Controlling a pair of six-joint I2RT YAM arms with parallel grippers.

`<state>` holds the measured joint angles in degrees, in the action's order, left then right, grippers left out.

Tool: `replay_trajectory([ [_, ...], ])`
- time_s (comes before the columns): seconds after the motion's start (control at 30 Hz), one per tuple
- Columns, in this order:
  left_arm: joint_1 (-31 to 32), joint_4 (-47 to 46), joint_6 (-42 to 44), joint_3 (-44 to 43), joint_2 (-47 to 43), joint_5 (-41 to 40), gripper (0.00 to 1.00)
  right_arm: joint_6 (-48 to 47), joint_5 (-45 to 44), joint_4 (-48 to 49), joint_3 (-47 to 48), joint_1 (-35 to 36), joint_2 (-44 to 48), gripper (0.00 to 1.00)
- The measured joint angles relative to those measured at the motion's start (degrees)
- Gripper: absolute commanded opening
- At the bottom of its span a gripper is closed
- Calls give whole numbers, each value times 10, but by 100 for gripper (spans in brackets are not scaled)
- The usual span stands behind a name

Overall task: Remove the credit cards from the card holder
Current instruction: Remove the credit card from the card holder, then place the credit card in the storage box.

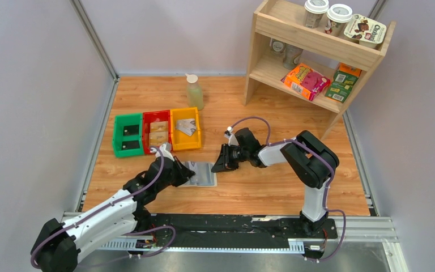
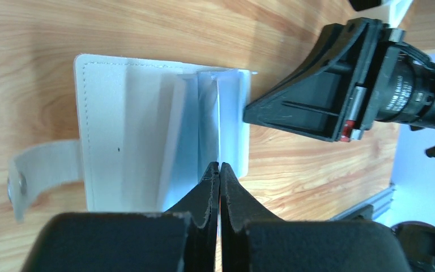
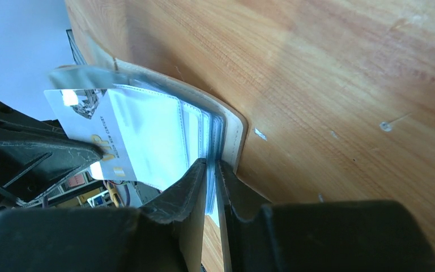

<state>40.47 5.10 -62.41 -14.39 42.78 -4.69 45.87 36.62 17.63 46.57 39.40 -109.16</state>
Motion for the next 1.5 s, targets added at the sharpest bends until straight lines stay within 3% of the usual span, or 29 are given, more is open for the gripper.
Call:
replay_trajectory([
  [0.33, -2, 169, 98, -115, -18, -50, 0, -9, -26, -19, 0, 3, 16, 24],
  [0.5, -21, 207, 194, -196, 2, -20, 0, -33, -39, -51, 0, 3, 41, 45],
  [0.63, -29, 248, 290, -261, 40, 44, 0, -87, -63, -120, 0, 3, 110, 71],
  [0.8, -30, 303, 423, -347, 81, 149, 0, -190, -68, -194, 3, 3, 240, 82],
  [1.03, -30, 370, 567, -420, 87, 284, 0, -321, 15, -214, 25, 3, 385, 80],
  [1.3, -30, 419, 669, -466, 123, 397, 0, -405, 117, -235, 61, 22, 393, 67],
  [1.4, -30, 426, 689, -473, 133, 417, 0, -420, 140, -242, 73, 34, 384, 53],
  [1.5, -30, 433, 703, -478, 137, 424, 0, -431, 156, -249, 82, 42, 375, 28],
])
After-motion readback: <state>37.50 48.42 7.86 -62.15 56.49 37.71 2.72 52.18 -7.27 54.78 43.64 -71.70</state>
